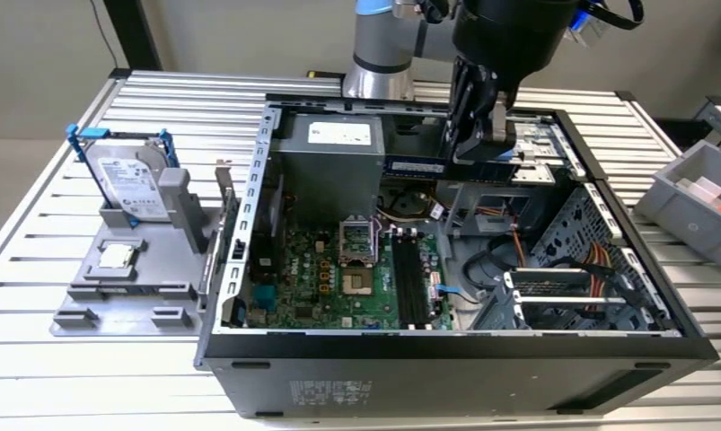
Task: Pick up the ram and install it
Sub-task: 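Insert the ram into the slot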
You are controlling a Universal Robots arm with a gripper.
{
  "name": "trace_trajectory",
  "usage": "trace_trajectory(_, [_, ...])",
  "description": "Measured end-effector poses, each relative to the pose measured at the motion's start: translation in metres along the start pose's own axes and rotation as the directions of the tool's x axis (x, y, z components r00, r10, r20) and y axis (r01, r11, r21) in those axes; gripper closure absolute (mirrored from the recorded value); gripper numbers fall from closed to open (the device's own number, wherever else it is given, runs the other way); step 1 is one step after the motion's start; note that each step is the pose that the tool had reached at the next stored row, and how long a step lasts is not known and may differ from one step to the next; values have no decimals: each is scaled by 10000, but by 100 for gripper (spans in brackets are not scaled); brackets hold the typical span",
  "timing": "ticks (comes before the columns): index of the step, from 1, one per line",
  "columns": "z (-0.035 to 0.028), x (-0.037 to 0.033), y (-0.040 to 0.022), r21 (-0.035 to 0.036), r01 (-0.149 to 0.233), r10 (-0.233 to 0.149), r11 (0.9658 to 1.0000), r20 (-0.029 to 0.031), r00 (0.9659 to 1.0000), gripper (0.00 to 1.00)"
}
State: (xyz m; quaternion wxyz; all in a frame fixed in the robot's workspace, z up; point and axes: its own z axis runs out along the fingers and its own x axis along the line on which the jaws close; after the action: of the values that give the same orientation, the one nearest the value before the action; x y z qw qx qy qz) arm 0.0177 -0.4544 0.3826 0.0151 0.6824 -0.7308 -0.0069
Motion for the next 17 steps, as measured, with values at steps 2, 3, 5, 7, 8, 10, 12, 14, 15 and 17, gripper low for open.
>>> trace_trajectory(2, [0, 0, 0, 1, -14, 14, 10000, 1, 10000, 100])
trace_trajectory(3, [0, 0, 0, 0, -36, 36, 10000, 2, 10000, 100])
trace_trajectory(5, [0, 0, 0, -1, -115, 115, 9999, 4, 9999, 100])
trace_trajectory(7, [1, -1, 0, -3, -256, 256, 9997, 8, 9997, 100])
trace_trajectory(8, [1, 0, 0, -4, -339, 339, 9994, 10, 9994, 100])
trace_trajectory(10, [1, 0, 0, -7, -503, 503, 9987, 15, 9987, 100])
trace_trajectory(12, [1, 0, 0, -9, -631, 631, 9980, 19, 9980, 100])
trace_trajectory(14, [1, 0, 0, -10, -761, 761, 9971, 23, 9971, 100])
trace_trajectory(15, [1, 0, 0, -12, -828, 828, 9966, 25, 9966, 100])
trace_trajectory(17, [1, 0, 0, -13, -955, 955, 9954, 28, 9954, 100])
